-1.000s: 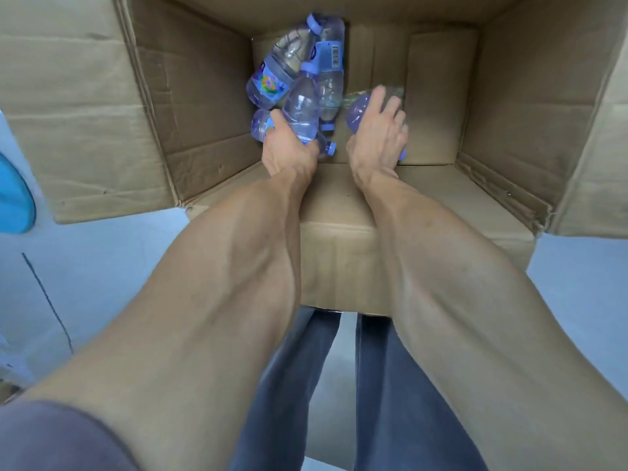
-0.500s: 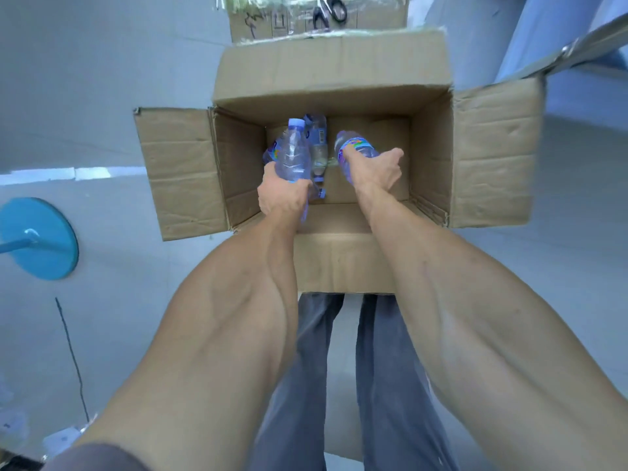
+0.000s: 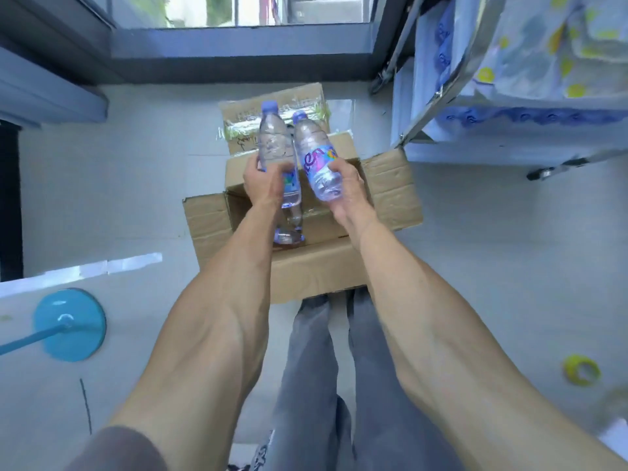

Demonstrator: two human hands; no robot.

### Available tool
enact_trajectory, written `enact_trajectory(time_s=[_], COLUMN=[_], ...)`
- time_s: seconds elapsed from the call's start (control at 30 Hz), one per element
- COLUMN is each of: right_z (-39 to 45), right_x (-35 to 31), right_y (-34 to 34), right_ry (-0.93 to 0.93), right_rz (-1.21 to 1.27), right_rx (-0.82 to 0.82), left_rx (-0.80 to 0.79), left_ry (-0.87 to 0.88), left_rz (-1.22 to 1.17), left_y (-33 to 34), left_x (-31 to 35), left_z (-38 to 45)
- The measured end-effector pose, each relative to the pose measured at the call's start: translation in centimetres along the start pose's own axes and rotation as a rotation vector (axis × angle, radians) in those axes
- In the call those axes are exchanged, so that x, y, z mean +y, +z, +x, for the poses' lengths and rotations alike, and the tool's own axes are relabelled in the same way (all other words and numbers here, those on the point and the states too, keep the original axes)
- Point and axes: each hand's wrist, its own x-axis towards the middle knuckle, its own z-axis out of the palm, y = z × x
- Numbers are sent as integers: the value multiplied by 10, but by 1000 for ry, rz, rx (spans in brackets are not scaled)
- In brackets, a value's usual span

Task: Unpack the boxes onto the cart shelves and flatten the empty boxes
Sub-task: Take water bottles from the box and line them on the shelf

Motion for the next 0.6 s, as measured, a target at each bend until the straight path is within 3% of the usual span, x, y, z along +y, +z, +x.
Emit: enact_trajectory(time_s=[0.3, 0.6], right_z=[-168, -308], right_x=[-111, -160], right_y=[-18, -124], right_ry=[-347, -585], right_rz=[90, 149], right_rx=[-217, -294], left_rx=[-340, -715], left_ry=[290, 420], left_rz=[-191, -230], left_y=[-23, -1], left_x=[134, 172], left_z=[-153, -295])
